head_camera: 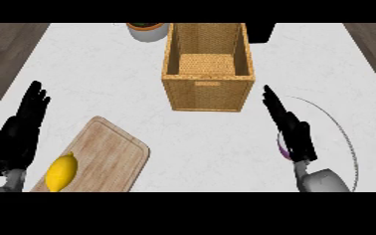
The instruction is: Pick the can from the placemat and place it in the basket
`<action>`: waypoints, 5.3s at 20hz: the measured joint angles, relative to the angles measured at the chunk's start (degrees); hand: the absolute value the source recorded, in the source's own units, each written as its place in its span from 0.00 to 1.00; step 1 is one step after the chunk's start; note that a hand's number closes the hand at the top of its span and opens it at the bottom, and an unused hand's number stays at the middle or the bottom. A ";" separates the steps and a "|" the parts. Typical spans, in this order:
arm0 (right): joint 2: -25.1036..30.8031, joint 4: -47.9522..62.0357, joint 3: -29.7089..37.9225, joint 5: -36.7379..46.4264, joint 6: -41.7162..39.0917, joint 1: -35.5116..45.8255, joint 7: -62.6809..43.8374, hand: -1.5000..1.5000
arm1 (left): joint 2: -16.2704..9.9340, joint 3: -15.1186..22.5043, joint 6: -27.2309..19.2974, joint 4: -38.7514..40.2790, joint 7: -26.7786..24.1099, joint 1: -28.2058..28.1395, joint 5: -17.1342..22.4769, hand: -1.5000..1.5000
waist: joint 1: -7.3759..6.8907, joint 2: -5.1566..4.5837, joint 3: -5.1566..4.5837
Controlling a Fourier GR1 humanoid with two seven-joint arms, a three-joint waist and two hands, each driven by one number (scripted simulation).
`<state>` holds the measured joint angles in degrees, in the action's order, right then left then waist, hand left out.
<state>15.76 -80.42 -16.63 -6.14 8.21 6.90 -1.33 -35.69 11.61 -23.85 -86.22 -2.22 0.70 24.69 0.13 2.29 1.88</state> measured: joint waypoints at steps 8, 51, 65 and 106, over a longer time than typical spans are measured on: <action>3.29 -7.51 1.07 3.56 -1.20 11.13 1.35 1.00 | 3.51 5.80 3.04 3.06 6.47 -2.13 0.83 0.50 | -0.18 -1.79 -1.22; 19.85 -25.26 -8.34 19.12 -46.04 37.06 -60.25 0.00 | 4.90 4.75 5.68 1.00 13.38 -4.34 0.25 0.50 | 2.69 -0.61 -1.37; 20.23 -31.18 -11.22 21.92 -44.30 28.41 -63.23 0.00 | 6.40 4.09 7.94 1.94 12.04 -3.63 -1.35 0.50 | 1.27 -1.37 -0.93; 11.84 -20.91 -12.47 50.33 -39.33 6.54 -51.92 0.00 | 10.21 0.47 11.77 2.40 14.36 -3.09 -6.50 0.50 | -0.19 -1.68 -0.76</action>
<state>27.60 -101.33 -29.10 44.19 -31.12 13.44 -53.25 -25.48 12.08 -12.08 -83.82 12.14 -2.38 18.19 -0.06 0.61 1.12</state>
